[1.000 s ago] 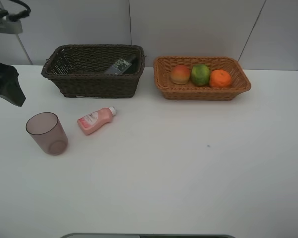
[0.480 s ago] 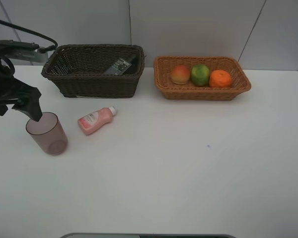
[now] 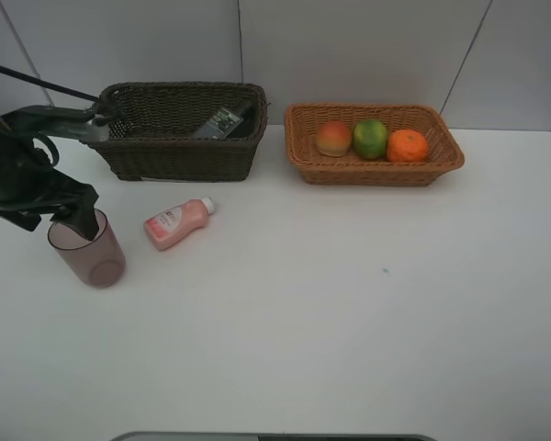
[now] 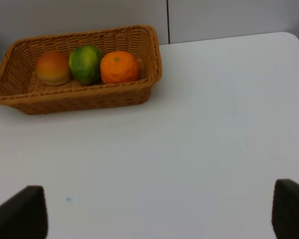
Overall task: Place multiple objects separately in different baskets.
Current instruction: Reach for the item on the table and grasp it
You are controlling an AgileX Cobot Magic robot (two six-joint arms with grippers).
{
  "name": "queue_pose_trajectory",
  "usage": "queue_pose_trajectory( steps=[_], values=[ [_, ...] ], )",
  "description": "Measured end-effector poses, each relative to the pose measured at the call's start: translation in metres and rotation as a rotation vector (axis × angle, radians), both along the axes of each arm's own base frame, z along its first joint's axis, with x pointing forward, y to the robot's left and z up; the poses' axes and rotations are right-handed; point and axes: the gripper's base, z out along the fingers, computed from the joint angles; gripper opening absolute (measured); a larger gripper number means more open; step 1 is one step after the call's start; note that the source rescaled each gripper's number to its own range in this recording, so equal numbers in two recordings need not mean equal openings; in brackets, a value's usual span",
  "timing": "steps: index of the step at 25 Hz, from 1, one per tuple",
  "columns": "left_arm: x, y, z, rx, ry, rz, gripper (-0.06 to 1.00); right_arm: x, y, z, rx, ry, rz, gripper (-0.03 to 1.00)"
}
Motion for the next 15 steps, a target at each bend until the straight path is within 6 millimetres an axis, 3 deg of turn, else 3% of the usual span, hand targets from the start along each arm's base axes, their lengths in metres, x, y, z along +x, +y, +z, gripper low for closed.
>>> queue_pose_trajectory(
  steps=[15],
  values=[
    [0.010,-0.001,-0.021,0.003,-0.004,0.000,1.00,0.000,0.000,0.000,0.000,0.000,0.000,1.00]
  ],
)
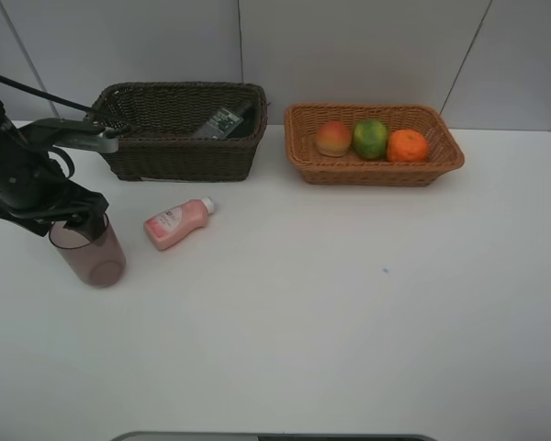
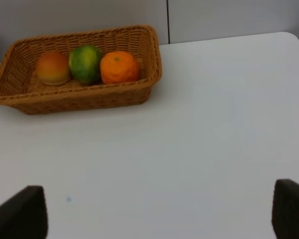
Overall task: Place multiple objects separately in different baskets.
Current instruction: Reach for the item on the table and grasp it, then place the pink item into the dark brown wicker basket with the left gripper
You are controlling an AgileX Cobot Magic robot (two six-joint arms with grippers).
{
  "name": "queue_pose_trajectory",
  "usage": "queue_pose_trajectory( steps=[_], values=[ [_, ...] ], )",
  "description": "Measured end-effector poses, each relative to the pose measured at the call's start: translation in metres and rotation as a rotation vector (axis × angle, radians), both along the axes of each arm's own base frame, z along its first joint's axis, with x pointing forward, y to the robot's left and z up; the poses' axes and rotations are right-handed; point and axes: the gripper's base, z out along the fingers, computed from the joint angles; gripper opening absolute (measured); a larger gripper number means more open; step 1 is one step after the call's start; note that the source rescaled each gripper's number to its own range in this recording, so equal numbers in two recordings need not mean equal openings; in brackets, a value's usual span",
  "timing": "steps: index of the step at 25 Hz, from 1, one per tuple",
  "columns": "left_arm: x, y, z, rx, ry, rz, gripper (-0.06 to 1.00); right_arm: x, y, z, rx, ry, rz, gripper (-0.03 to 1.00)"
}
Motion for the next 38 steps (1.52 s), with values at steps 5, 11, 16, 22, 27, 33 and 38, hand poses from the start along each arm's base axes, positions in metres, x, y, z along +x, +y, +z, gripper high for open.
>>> queue_pose_trajectory(
  steps=[5,11,16,22,27,33,38],
  values=[
    [0.002,0.000,-0.004,0.000,-0.003,0.001,1.00,0.000,0.000,0.000,0.000,0.000,0.000,1.00],
    [0.002,0.000,-0.011,0.003,0.019,0.001,1.00,0.000,0.000,0.000,0.000,0.000,0.000,1.00],
    [0.002,0.000,-0.011,0.003,0.016,0.001,1.00,0.000,0.000,0.000,0.000,0.000,0.000,1.00],
    [0.004,0.000,-0.010,0.001,0.001,0.001,0.81,0.000,0.000,0.000,0.000,0.000,0.000,1.00],
    [0.005,0.000,-0.010,0.000,-0.011,0.003,0.30,0.000,0.000,0.000,0.000,0.000,0.000,1.00],
    [0.006,-0.001,-0.010,-0.003,-0.023,0.004,0.00,0.000,0.000,0.000,0.000,0.000,0.000,1.00],
    [0.006,0.000,-0.010,-0.001,-0.024,0.002,0.00,0.000,0.000,0.000,-0.001,0.000,-0.001,1.00]
  ],
)
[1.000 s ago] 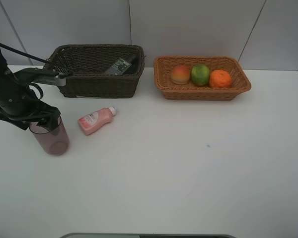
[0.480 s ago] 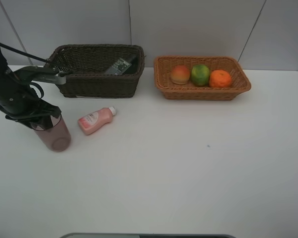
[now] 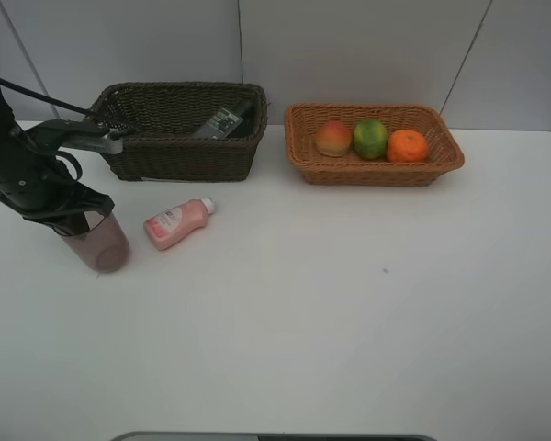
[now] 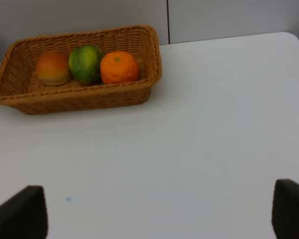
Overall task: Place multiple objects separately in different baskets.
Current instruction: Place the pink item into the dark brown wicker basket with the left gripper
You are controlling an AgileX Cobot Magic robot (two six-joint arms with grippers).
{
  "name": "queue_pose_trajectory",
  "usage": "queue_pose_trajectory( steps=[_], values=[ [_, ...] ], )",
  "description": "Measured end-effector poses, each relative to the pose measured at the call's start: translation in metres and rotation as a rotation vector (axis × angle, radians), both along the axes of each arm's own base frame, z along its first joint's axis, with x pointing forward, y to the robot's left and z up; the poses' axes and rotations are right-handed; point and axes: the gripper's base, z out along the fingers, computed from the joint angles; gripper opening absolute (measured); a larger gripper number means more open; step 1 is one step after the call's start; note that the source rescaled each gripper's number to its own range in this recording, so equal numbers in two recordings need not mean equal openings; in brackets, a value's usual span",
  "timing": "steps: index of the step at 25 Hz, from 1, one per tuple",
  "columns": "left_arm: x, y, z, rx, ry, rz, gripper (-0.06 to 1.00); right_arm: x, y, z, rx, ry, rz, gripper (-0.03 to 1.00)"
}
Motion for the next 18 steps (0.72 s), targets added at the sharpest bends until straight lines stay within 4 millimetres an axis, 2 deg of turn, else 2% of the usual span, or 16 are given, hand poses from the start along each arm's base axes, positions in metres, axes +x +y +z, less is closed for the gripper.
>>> queue_pose_trajectory(
  steps=[15,18],
  values=[
    [-0.0003,0.0014,0.0005,0.023,0.000,-0.027,0.00,0.0000,0.0000,0.0000,0.000,0.000,0.000,1.00],
    [-0.0036,0.0023,0.0056,0.034,0.021,-0.038,0.00,0.0000,0.0000,0.0000,0.000,0.000,0.000,1.00]
  ],
)
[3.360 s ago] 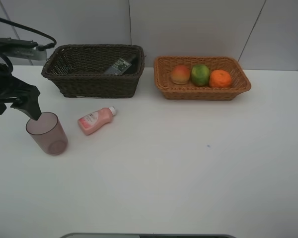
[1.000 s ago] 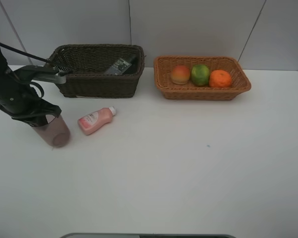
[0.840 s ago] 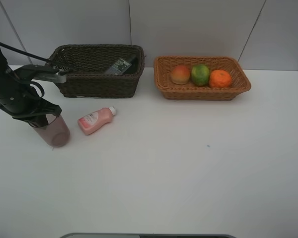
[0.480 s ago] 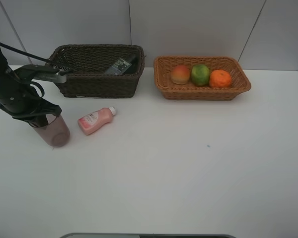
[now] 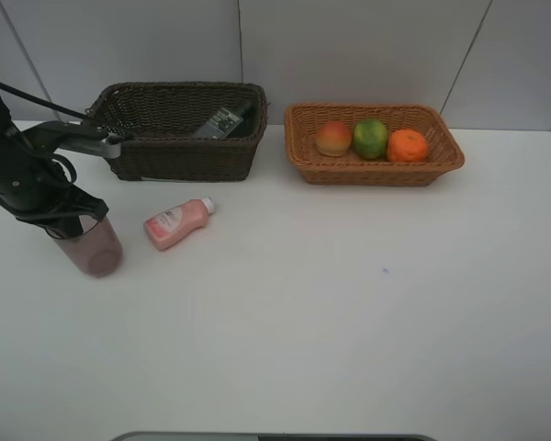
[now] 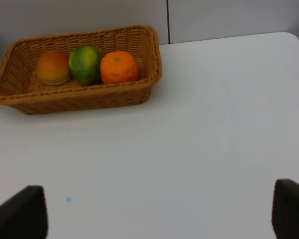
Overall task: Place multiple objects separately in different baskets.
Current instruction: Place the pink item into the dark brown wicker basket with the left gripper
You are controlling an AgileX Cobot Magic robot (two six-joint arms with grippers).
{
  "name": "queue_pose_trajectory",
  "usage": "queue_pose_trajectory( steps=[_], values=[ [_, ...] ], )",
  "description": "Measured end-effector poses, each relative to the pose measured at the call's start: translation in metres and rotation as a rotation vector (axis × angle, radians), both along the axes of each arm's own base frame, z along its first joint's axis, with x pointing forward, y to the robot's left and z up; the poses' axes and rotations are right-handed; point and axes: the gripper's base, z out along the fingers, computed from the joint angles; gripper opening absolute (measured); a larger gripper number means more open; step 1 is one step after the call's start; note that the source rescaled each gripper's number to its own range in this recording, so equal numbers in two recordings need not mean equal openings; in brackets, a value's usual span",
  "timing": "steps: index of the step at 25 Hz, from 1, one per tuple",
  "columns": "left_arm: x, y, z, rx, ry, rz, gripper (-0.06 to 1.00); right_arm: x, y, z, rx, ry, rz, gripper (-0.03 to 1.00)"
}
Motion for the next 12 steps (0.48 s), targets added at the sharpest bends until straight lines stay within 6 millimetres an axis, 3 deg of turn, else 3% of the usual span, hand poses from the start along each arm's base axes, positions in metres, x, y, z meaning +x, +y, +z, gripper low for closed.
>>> queue_pose_trajectory(
  steps=[6,12],
  values=[
    [0.010,-0.001,0.047,-0.009,-0.054,0.032,0.00,0.000,0.000,0.000,0.000,0.000,0.000,1.00],
    [0.032,-0.002,0.092,-0.025,-0.102,0.106,0.00,0.000,0.000,0.000,0.000,0.000,0.000,1.00]
  ],
)
